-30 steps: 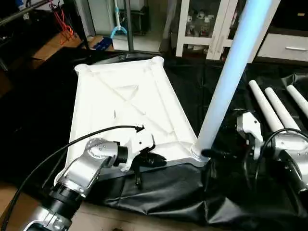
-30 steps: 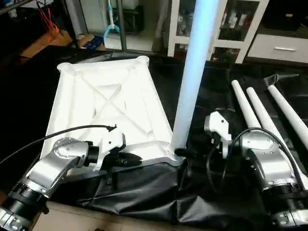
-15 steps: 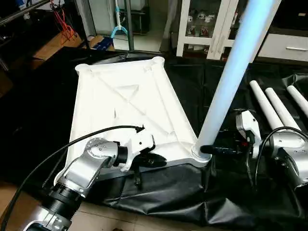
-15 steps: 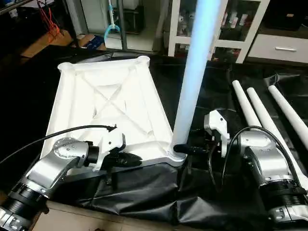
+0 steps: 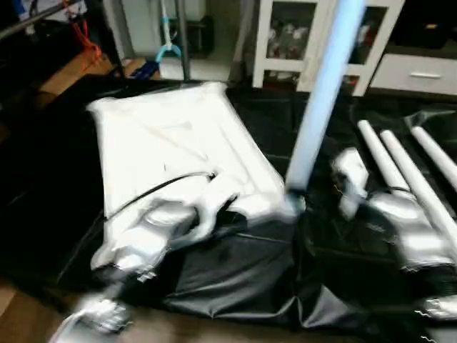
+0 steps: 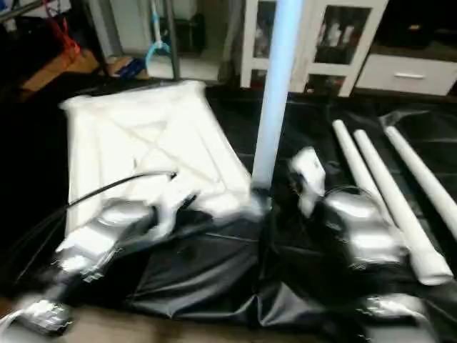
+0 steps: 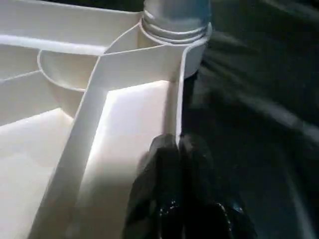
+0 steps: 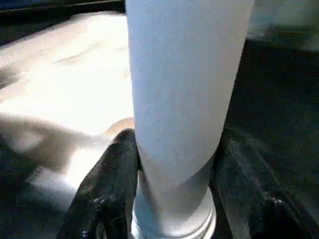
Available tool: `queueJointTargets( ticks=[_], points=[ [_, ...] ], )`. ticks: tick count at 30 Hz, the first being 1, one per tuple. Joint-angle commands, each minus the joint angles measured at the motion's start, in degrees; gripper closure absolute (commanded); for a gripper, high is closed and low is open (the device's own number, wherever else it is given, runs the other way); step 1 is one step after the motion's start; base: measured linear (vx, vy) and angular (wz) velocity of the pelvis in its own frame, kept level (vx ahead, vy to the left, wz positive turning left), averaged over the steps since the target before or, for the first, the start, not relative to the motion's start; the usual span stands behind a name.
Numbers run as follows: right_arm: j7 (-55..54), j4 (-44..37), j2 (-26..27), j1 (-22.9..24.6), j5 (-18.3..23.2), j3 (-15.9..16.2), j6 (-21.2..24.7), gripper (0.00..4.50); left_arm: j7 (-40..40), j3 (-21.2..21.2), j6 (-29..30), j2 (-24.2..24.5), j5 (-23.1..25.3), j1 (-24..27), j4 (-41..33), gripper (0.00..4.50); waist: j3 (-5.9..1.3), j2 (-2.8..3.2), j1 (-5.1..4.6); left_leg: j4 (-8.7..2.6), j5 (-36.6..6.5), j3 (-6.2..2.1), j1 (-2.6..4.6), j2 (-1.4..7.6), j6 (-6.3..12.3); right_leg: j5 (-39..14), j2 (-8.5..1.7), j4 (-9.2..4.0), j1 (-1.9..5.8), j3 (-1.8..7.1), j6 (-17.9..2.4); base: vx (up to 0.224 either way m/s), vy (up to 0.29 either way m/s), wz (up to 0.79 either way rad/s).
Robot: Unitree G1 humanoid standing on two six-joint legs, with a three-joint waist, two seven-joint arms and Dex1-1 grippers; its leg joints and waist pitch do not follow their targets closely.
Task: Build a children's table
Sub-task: Rotate leg to tighten
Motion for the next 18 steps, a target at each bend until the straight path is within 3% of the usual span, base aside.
queueJointTargets(
  ticks=[1, 4, 5, 8, 11, 15, 17, 18],
  points=[
    [-11.2, 5.2, 4.8, -0.7, -4.6, 3.2, 0.0, 2.64, 7.3, 0.6, 1.5, -4.4, -1.2, -1.0, 4.3, 4.5, -3.67, -0.84, 0.0, -3.5, -2.8, -0.72, -0.07, 0.43, 1.57, -1.3, -2.54, -4.66, 3.11, 1.84, -14.8, 0.0, 0.0, 0.0],
    [-22.9, 9.0, 9.9, -3.9, -6.8, 2.3, -4.7, 2.65, 11.8, 2.4, 0.9, -7.9, -1.3, -2.4, 6.7, 4.5, -4.02, -0.57, -0.02, -3.29, -0.7, -0.71, -0.25, 0.35, 4.44, 4.5, -2.64, -4.28, 3.4, 1.78, -15.7, 0.0, 0.0, 0.0],
    [-26.5, 10.2, 12.4, -5.8, -7.7, 2.2, -7.5, 2.65, 13.8, 2.8, 0.5, -8.8, -0.6, -2.8, 7.6, 4.5, -4.21, -0.87, -0.14, -3.19, 0.8, -0.72, -0.29, 0.4, 5.7, 7.2, -2.56, -4.02, 3.46, 1.76, -16.2, 0.0, 0.0, 0.0],
    [-27.2, 10.3, 14.2, -7.2, -8.6, 2.4, -9.1, 2.65, 14.6, 3.5, 0.8, -9.0, -0.2, -2.9, 7.9, 4.5, -4.11, -0.89, -0.16, -3.11, 1.5, -0.65, -0.34, 0.46, 8.15, 9.6, -2.48, -3.8, 3.42, 1.61, -16.8, 0.0, 0.0, 0.0],
    [-26.6, 10.7, 14.8, -7.5, -9.4, 2.7, -10.6, 2.65, 14.9, 4.4, 1.2, -8.3, 0.3, -3.0, 8.1, 4.5, -4.0, -0.99, -0.12, -3.14, 1.1, -0.64, -0.24, 0.67, 8.96, 8.6, -2.53, -3.79, 3.41, 1.57, -16.7, 0.0, 0.0, 0.0],
    [-25.9, 11.4, 15.0, -7.3, -9.6, 3.2, -13.6, 2.65, 15.2, 4.9, 0.9, -7.1, 0.4, -3.1, 8.5, 4.5, -3.83, -0.88, -0.17, -3.24, -0.7, -0.51, -0.12, 0.75, 8.53, 6.0, -2.64, -4.07, 3.25, 1.61, -16.7, 0.0, 0.0, 0.0],
    [-19.6, 8.6, 15.3, -5.4, -6.4, 2.8, -15.9, 2.65, 14.6, 4.4, 0.2, -6.0, 0.7, -2.8, 8.3, 4.5, -3.84, -0.87, -0.17, -3.25, -1.1, -0.5, -0.11, 0.78, 8.51, 6.1, -2.61, -4.01, 3.31, 1.68, -16.7, 0.0, 0.0, 0.0],
    [-17.6, 7.1, 15.0, -4.4, -5.9, 3.0, -16.7, 2.09, 14.4, 4.5, 0.3, -5.7, 0.7, -2.6, 8.0, 4.5, -3.87, -0.72, -0.12, -3.23, -0.4, -0.54, -0.15, 0.81, 8.7, 7.3, -2.59, -3.9, 3.32, 1.67, -16.7, 0.0, 0.0, 0.0]
  ],
)
